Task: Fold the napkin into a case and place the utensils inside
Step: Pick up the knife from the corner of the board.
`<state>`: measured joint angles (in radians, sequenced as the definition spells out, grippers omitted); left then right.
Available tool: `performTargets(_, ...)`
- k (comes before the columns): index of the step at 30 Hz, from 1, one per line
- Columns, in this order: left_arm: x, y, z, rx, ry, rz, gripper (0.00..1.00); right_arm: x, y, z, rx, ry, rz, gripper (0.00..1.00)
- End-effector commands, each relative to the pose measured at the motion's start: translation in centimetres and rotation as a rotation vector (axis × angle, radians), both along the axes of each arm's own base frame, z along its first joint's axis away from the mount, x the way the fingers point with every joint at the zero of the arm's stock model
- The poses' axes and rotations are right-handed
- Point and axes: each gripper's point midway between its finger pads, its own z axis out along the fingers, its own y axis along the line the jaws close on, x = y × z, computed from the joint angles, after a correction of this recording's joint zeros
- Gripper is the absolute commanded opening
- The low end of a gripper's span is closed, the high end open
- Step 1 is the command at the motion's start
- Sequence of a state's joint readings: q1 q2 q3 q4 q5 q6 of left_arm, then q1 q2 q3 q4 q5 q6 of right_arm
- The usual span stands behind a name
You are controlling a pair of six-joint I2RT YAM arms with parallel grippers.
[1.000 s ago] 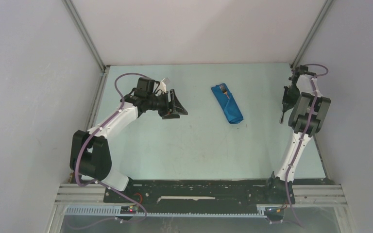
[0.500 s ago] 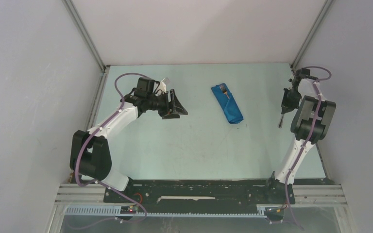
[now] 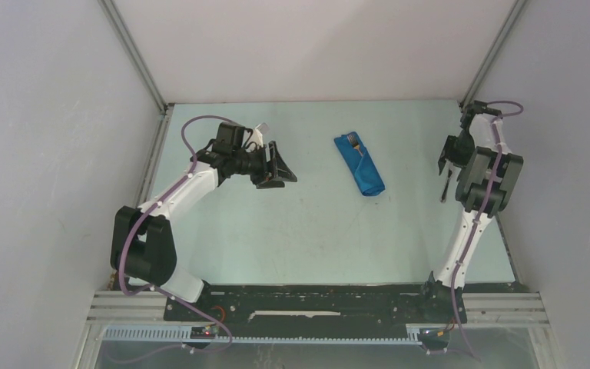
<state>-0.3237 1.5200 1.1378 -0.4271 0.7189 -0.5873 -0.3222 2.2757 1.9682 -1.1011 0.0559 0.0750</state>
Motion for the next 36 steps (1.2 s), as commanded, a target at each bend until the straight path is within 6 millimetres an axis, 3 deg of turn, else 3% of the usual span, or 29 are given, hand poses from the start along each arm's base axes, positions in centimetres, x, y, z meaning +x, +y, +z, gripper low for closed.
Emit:
performTargets(1,0.1,-0.2,0.6,-0.034,-0.011,-0.008,0.66,-1.4,1.2,-0.6,0.03,0.101,-0.034,0.65)
performTargets(10,0.1,-0.2,0.5,-0.034,-0.007,-0.009,0.66,-2.1,0.5,-3.4,0.077,0.158,-0.027,0.56)
performTargets(16,0.2,-0.2,0.5,-0.033,-0.007,-0.007,0.66,-2.5,0.7,-4.8,0.095,0.185,-0.016,0.23)
performTargets(20,0.1,-0.2,0.4,-0.032,-0.008,-0.008,0.66,-1.8,0.7,-4.3,0.08,0.138,-0.015,0.0)
performTargets(28,0.1,-0.2,0.5,-0.036,-0.008,-0.008,0.66,-1.4,1.4,0.3,0.072,-0.052,-0.034,0.0)
performTargets(36,0.1,-0.2,0.6,-0.039,-0.012,-0.007,0.66,-1.7,2.4,1.7,0.099,-0.119,-0.024,0.0)
